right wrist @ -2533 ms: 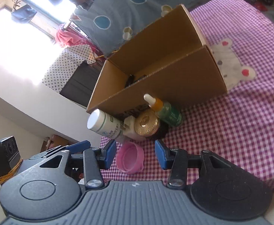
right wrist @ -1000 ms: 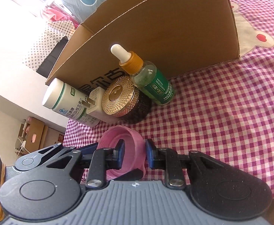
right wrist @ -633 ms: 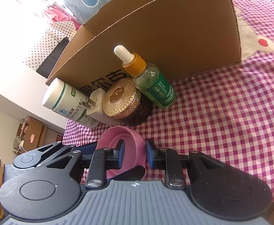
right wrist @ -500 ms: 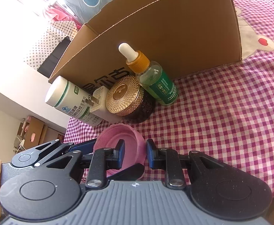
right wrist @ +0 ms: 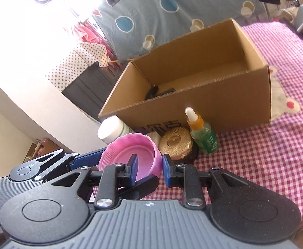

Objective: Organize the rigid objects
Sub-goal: 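Lift the pink lid with the right gripper over the box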

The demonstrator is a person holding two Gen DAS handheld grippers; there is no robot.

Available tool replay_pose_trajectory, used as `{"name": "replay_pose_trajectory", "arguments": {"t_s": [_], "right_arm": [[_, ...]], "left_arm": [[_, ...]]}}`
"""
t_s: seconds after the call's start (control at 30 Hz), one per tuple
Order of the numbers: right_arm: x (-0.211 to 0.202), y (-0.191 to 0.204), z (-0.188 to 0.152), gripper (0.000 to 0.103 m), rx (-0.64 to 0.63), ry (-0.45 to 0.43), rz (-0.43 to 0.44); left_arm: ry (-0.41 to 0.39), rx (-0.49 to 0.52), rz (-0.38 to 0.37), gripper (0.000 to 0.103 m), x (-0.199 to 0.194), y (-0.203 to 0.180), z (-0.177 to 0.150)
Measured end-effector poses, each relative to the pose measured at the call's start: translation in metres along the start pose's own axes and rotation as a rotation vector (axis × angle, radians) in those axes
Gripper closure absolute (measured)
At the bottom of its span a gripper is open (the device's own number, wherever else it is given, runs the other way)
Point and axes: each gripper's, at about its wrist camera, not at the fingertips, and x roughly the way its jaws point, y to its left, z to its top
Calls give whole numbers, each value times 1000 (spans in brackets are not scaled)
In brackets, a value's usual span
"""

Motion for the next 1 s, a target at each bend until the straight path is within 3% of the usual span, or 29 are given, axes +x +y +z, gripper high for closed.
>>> {"name": "replay_pose_trajectory", "arguments": {"t_s": [0.2, 0.37, 0.47, 0.67, 0.87, 1.0], "right_arm": [[-9, 21, 50, 75, -97, -53, 20], [7, 20, 108, 76, -106, -19, 38], [31, 15, 140, 76, -97, 38, 26], [105, -8, 183, 76, -39, 212, -33], [173, -48, 199, 76, 57, 363, -88], [208, -66, 202, 76, 84, 420, -116]], "left_arm": [[-74, 52, 37, 29, -10, 8, 44], [-76, 83, 36, 29, 9, 19, 89], [-9, 77, 11, 29, 34, 29, 114], [213, 68, -36, 29, 110, 46, 148], [390, 21, -82, 29, 182, 65, 153], [460, -30, -108, 29, 213, 78, 150]]}}
